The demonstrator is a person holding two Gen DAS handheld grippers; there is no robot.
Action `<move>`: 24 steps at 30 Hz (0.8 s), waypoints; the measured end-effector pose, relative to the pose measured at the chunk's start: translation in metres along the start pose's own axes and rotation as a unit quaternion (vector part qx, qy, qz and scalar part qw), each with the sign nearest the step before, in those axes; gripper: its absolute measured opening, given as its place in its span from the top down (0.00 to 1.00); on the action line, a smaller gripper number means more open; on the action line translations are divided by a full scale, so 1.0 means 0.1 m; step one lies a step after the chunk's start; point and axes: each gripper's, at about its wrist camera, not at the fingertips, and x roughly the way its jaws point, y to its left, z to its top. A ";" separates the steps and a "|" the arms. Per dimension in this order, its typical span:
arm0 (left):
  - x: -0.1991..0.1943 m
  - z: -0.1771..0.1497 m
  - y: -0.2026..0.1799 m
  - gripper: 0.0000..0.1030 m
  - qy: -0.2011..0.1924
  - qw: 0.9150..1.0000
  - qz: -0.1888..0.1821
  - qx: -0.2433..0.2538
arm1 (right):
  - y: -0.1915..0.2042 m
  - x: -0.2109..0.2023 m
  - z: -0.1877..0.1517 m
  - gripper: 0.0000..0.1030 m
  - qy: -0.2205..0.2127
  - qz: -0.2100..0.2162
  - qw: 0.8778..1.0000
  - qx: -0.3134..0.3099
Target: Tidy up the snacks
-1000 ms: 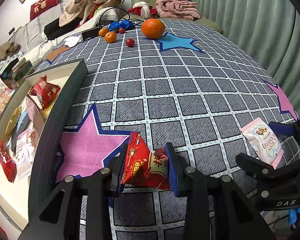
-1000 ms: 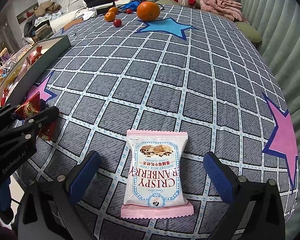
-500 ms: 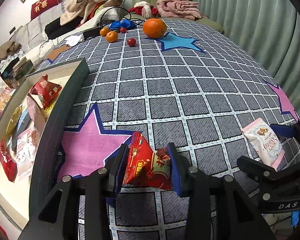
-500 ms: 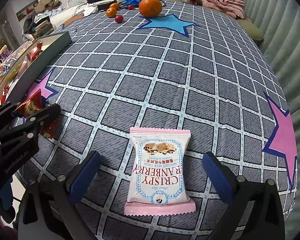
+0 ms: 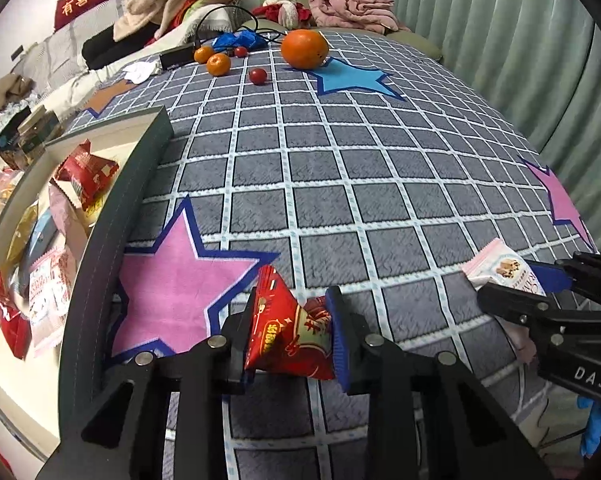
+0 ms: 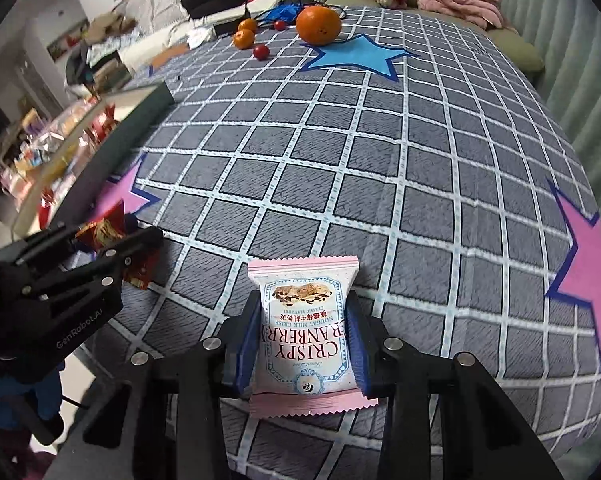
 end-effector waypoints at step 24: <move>-0.40 -0.05 0.29 0.69 -0.023 0.999 -0.020 -0.027 | 0.11 -0.17 0.04 0.61 -0.017 0.015 1.000 0.009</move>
